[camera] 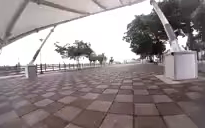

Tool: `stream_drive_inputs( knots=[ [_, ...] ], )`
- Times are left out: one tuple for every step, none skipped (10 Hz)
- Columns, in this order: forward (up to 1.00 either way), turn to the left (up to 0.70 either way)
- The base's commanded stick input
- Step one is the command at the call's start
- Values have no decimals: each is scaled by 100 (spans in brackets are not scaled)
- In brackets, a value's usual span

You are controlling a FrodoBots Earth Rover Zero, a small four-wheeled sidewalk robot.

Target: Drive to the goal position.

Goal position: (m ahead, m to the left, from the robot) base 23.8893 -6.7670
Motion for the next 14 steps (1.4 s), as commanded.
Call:
stream_drive_inputs(
  knots=[
    [85,-9],
    [85,0],
    [85,0],
    [85,0],
    [85,0],
    [85,0],
    [85,-1],
    [85,-10],
    [85,-30],
    [85,-6],
    [85,0],
    [85,0],
    [85,0],
    [85,0]
  ],
)
